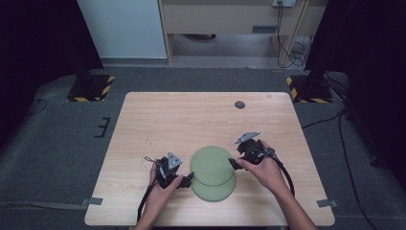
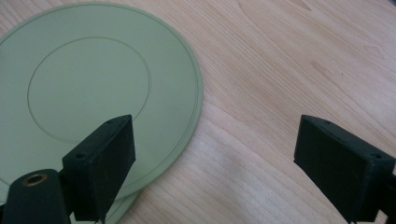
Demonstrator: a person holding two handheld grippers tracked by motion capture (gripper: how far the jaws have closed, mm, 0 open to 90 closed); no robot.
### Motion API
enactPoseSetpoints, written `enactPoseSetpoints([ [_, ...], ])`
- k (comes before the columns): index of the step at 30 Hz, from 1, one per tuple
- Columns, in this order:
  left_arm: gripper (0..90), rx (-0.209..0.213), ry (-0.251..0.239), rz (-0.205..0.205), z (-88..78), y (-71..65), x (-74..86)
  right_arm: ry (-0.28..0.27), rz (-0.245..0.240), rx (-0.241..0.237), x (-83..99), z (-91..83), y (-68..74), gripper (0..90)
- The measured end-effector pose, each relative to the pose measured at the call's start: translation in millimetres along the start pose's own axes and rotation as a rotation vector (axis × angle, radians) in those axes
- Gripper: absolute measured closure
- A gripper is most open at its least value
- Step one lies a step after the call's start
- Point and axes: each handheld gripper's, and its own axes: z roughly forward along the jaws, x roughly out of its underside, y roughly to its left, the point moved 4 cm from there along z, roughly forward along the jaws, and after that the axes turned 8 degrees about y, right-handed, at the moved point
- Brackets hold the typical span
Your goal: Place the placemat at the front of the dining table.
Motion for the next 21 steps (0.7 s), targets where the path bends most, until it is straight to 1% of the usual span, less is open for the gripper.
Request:
enactPoseSetpoints([
  [3, 2.7, 0.001, 0.001, -0.001, 0.2, -0.1, 0.0, -0.006, 0.014, -0.013, -3.2, 0.8, -1.2, 13.6],
  [4, 2.7, 0.001, 0.001, 0.000, 0.1, -0.2, 0.1, 0.005, 0.017, -0.020, -4.3, 2.6, -1.5, 13.7],
  [6, 2.7, 0.001, 0.001, 0.000, -0.1, -0.1, 0.0, 0.014, 0.013, -0.017, -5.7, 5.1, -2.4, 13.4],
  [10, 2.7, 0.001, -0.001, 0.001, -0.4, -0.4, -0.2, 0.018, 0.018, -0.018, -8.9, 6.9, -3.7, 12.7],
  [13, 2.7, 0.001, 0.000, 0.001, -0.4, -0.6, -0.2, 0.021, 0.010, -0.014, -12.7, 7.1, -4.9, 11.8],
  [15, 2.7, -0.001, -0.001, 0.001, -0.4, -0.5, -0.2, 0.019, 0.012, -0.013, -13.8, 7.0, -5.0, 11.6],
  [16, 2.7, -0.001, -0.001, 0.001, -0.6, -0.4, -0.4, 0.010, 0.017, -0.020, -16.1, 6.3, -5.2, 11.7],
  [21, 2.7, -0.001, -0.002, 0.000, -0.5, -1.3, -0.6, 0.021, 0.001, -0.020, -18.7, 8.3, -4.6, 13.0],
])
